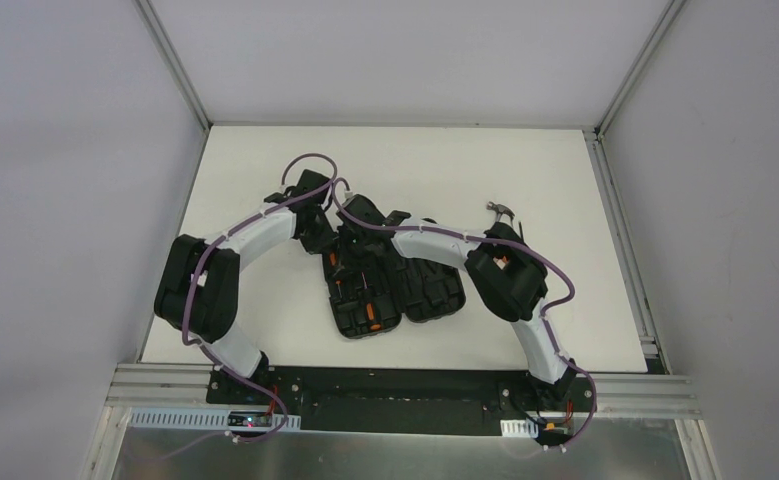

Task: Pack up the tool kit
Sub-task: Adjust the screwdriver in the toolbox.

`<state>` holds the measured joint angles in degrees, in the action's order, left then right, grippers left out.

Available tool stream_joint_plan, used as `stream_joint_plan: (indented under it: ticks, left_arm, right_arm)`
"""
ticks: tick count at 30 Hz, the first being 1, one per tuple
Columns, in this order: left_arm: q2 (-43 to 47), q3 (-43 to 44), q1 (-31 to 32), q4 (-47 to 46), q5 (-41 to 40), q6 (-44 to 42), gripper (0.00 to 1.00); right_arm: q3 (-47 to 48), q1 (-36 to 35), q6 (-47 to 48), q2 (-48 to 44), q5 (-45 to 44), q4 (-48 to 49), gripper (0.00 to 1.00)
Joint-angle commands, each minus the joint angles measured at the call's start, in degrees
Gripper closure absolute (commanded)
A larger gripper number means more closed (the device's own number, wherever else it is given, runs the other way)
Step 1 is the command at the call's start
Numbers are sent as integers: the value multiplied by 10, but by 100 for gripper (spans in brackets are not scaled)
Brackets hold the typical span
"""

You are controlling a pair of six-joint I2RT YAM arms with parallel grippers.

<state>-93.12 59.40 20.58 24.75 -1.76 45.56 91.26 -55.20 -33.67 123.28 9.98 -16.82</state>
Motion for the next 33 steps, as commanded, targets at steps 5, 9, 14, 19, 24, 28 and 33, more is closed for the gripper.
stream_joint_plan:
  ticks: [5, 9, 14, 19, 24, 28, 33]
  left_arm:
    - [-90, -16, 27, -4, 7, 6, 100]
    - [-116, -21, 29, 4, -3, 7, 100]
    - [-113, -33, 29, 6, -8, 15, 100]
    - [-65, -47, 28, 8, -28, 14, 100]
    - [-14, -77, 26, 7, -45, 19, 100]
    - [19, -77, 25, 7, -47, 16, 100]
    - [56, -75, 25, 6, -59, 5, 100]
  right_arm:
    - [-23, 0, -18, 49, 31, -71, 100]
    - [-14, 4, -23, 63, 36, -87, 100]
    - [-8, 5, -20, 73, 37, -96, 100]
    - [-1, 4, -10, 84, 47, -108, 100]
    - [23, -23, 27, 83, 53, -109, 100]
    - [38, -33, 44, 86, 31, -120, 99]
    - [16, -32, 46, 31, 18, -86, 90]
